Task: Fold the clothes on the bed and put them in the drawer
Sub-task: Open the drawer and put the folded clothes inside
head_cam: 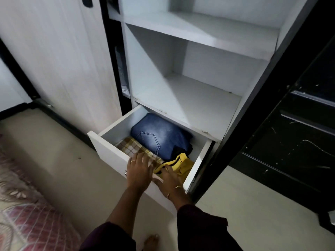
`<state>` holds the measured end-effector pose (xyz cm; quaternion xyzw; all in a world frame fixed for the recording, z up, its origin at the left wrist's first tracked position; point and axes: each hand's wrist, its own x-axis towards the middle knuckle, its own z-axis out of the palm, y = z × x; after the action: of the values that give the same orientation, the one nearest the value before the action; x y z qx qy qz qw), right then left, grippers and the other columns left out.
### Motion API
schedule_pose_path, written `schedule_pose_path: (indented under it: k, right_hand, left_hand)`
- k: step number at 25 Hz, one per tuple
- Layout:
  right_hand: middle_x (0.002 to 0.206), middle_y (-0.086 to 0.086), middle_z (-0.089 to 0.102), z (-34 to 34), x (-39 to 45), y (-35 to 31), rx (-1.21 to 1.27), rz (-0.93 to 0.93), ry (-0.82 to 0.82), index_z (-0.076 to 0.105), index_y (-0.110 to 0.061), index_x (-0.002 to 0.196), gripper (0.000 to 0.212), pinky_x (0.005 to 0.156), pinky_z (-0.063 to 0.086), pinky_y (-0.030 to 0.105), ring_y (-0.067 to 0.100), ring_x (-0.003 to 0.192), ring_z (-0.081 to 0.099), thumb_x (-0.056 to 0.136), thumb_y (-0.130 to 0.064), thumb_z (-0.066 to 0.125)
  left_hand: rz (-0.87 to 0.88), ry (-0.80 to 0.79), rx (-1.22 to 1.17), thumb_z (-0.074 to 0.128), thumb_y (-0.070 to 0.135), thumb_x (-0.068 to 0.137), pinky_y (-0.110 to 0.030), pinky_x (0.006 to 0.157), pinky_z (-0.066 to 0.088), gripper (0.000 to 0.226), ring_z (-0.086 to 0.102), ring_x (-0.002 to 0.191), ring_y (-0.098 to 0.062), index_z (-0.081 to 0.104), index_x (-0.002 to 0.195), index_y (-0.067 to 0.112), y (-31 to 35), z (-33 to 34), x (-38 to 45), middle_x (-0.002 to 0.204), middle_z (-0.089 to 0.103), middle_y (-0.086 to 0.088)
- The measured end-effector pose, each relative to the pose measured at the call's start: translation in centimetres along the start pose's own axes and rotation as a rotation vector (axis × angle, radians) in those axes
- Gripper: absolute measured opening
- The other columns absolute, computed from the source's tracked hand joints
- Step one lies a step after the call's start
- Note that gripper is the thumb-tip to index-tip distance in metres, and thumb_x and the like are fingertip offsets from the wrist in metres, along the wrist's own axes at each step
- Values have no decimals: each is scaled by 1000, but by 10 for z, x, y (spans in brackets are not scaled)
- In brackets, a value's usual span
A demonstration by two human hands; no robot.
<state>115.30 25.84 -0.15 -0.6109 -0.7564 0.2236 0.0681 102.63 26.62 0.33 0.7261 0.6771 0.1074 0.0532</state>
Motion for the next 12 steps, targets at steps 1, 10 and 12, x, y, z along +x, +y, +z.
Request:
schedule_pose_path:
  k: [1, 10, 12]
  right_hand:
    - [146, 4, 36, -2, -6, -3, -55, -59, 30, 45, -15, 134, 48, 100, 38, 32, 25, 127, 43, 91, -34, 57]
    - [110, -3, 70, 21, -24, -10, -415, -421, 41, 73, -22, 104, 65, 81, 54, 26, 11, 103, 66, 43, -40, 89]
    - [111, 0, 70, 28, -23, -7, -443, -439, 91, 72, -19, 106, 62, 87, 52, 29, 13, 106, 65, 49, -39, 88]
  left_hand:
    - [29, -19, 38, 39, 31, 85, -49, 79, 53, 43, 67, 94, -37, 72, 91, 4, -5, -1, -11, 98, 69, -19]
    - [223, -98, 166, 56, 10, 74, -47, 91, 47, 52, 56, 116, -39, 51, 124, -3, -35, 20, -45, 125, 58, -24]
    - [222, -137, 88, 79, 2, 53, -43, 94, 43, 78, 53, 120, -38, 50, 126, -3, -36, 22, -43, 130, 55, -23]
